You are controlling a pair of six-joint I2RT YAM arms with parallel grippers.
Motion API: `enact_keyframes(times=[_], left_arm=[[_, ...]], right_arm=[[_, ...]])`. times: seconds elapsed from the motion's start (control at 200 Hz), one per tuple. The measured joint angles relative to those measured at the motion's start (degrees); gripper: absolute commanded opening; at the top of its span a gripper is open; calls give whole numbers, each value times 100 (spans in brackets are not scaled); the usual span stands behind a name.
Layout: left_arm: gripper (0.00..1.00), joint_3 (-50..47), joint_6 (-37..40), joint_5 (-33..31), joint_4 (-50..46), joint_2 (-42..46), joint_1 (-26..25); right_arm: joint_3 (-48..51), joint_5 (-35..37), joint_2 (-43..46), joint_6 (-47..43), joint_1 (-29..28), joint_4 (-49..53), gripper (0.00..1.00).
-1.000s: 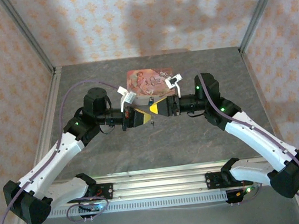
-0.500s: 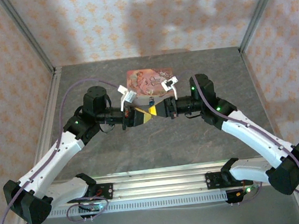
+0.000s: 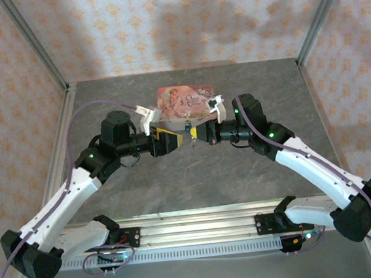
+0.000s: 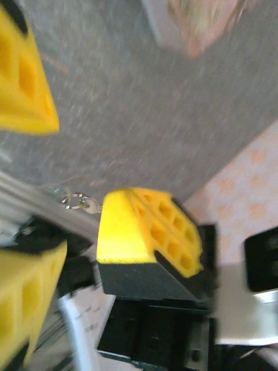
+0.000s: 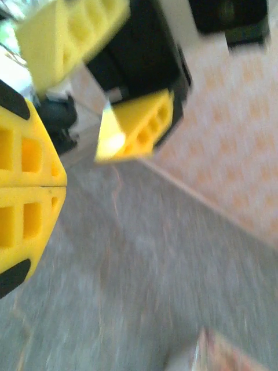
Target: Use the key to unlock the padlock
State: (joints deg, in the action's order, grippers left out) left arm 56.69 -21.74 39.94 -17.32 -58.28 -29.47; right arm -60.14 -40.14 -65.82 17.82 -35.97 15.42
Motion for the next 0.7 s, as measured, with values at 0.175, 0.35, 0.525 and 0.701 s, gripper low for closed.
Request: enact_keyframes(times=[0.175, 0.35, 0.525, 0.701], left_arm=[[78, -625, -909, -2048, -284, 734, 0], [100, -723, -1469, -3200, -1056, 691, 0], [100, -909, -1633, -3672, -1237, 754, 0], [100, -1252, -1596, -3650, -962, 931, 0]], right_arm=[[-1093, 1578, -1025, -702, -350, 1001, 0], [-1893, 2293, -1996, -1215, -800, 1526, 0], [-1971, 1781, -2345, -1320, -841, 1397, 0], [-1716, 879, -2356, -1099, -835, 555, 0]])
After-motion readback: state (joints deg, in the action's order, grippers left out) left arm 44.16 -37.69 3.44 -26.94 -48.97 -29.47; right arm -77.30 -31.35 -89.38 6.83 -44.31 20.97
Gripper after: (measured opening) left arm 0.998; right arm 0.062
